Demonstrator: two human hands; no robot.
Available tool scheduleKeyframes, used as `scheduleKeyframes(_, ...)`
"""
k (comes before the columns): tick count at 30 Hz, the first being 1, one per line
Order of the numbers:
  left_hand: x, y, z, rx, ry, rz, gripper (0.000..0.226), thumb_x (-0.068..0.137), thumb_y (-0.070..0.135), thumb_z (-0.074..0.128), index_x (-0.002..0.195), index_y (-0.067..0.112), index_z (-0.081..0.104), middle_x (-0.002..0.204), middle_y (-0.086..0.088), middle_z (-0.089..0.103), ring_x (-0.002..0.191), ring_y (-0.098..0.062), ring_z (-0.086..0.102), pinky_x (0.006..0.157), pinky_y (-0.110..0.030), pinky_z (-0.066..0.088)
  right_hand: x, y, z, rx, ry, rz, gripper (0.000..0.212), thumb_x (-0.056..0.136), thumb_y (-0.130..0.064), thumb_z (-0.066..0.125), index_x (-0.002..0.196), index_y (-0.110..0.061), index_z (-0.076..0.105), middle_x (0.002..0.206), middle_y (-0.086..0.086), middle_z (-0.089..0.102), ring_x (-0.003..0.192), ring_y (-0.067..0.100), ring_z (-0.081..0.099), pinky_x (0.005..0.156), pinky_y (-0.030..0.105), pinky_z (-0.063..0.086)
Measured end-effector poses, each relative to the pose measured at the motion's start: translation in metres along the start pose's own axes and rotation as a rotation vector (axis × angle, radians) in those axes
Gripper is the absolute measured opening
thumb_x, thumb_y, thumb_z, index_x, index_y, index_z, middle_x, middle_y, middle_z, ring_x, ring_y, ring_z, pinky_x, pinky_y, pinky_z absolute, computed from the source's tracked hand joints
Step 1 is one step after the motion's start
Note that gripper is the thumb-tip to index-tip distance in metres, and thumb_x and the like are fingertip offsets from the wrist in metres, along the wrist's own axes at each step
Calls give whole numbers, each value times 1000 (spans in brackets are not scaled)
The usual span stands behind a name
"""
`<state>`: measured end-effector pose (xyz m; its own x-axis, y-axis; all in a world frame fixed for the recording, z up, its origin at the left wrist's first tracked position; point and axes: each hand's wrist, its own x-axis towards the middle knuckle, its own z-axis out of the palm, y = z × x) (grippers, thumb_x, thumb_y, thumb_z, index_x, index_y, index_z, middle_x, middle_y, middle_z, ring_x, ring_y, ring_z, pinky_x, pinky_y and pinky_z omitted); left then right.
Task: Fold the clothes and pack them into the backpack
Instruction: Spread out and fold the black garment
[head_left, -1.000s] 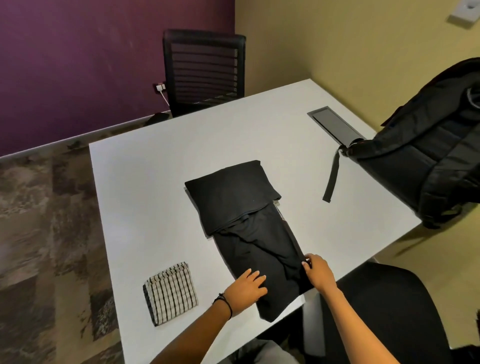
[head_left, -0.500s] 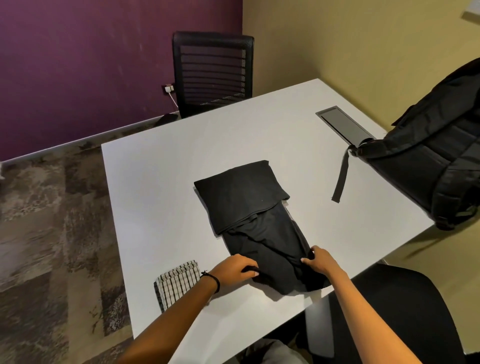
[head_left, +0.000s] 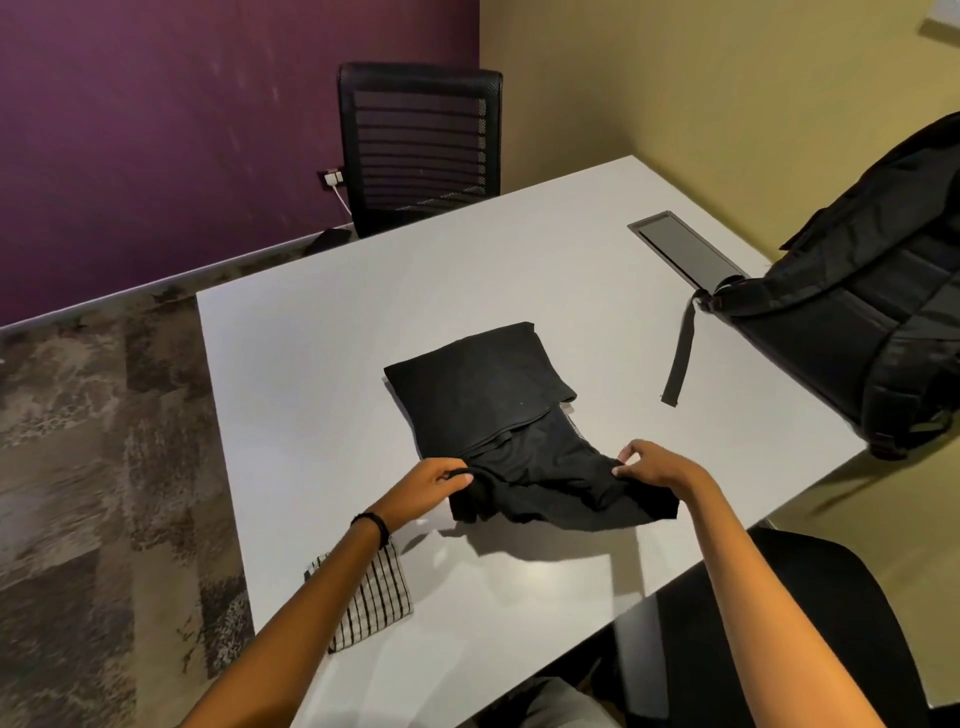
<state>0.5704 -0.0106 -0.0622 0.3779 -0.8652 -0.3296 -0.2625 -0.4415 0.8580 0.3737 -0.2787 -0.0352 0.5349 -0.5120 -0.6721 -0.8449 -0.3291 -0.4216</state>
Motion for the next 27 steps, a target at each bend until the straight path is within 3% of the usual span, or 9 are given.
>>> scheduleKeyframes(3,-4,1,-21,-68,65,-15,21,97,19,48,103,6,63,97,-10,64,94,-13,60,84,-23,48,7,-13,-16,161,59,-47,25,90,-17,59,113,-9,58,112,5,51,101,18,48,82,25,36)
scheduleKeyframes(8,-5,-5,-47,-177,192,-31,18,95,19,51,107,12,63,103,-6,65,102,-16,62,87,-23,52,19,-47,-37,363,9,-110,19,92,-9,50,96,-7,68,98,7,65,86,17,58,67,19,44)
scheduleKeyframes(14,15,3,-70,-300,357,-58,15,96,16,50,105,11,60,104,-5,63,100,-14,61,78,-21,55,51,-81,-51,436,-6,-51,18,88,-17,57,92,-4,69,88,9,65,76,20,57,60,26,44)
scheduleKeyframes(18,40,8,-83,-379,481,-99,11,96,16,50,101,14,59,98,1,63,92,-7,60,70,-16,52,73,-101,-58,466,-11,46,19,86,-22,60,82,-3,63,80,12,60,68,24,52,55,30,41)
scheduleKeyframes(22,68,5,-96,-415,558,-138,9,95,19,53,95,15,62,91,-1,65,84,-10,60,69,-23,51,96,-116,-59,621,-18,121,21,89,-23,59,75,-6,59,70,9,55,58,20,47,49,28,36)
scheduleKeyframes(27,111,-17,-110,-432,657,-301,24,92,18,56,68,13,56,63,-2,51,60,-13,45,54,-22,36,136,-128,-50,960,-35,196,21,92,-28,55,85,-8,60,84,12,60,73,23,55,49,30,50)
